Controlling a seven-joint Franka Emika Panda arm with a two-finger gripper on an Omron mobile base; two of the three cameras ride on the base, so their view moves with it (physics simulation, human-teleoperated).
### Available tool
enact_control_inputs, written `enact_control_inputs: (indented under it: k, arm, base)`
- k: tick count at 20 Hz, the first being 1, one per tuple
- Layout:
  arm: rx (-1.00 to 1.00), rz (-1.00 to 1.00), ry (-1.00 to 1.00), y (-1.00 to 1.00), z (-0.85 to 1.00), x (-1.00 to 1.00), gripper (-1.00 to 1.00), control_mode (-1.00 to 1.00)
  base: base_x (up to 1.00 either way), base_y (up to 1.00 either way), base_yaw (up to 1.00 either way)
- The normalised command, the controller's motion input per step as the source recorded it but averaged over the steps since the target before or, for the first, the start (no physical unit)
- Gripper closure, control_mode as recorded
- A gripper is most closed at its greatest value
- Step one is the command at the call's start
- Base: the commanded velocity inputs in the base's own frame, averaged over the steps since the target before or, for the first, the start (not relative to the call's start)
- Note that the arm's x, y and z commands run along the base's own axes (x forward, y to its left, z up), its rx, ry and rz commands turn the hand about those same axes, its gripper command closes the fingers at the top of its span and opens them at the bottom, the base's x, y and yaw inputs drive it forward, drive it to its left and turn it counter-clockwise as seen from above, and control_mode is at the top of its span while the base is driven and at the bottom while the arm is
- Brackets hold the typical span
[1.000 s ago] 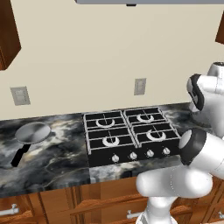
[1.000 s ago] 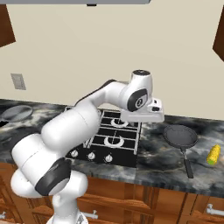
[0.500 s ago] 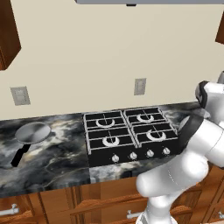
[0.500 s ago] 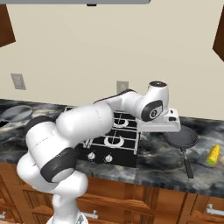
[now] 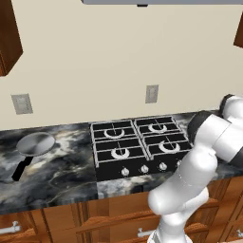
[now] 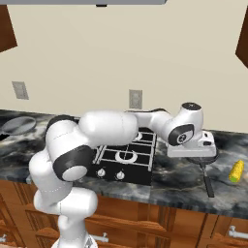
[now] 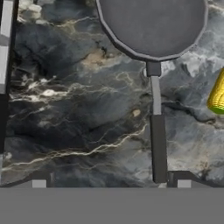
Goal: Place both pans onto different burners. Then place the corn and the chicken drumstick on different pans.
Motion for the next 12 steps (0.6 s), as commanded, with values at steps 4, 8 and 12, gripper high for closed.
enact_control_inputs:
  k: [4, 8, 12]
  arm:
    - [0.02, 0.0, 0.08, -0.26, -0.23, 0.0, -1.0, -1.0]
    - [0.03, 0.0, 0.02, -0.27, -0.28, 0.0, -1.0, -1.0]
    - [0.04, 0.0, 0.0, -0.34, -0.31, 0.0, -1.0, -1.0]
  base:
    - [0.0, 0.0, 0.0]
    - [0.0, 0.0, 0.0]
    - [0.0, 0.0, 0.0]
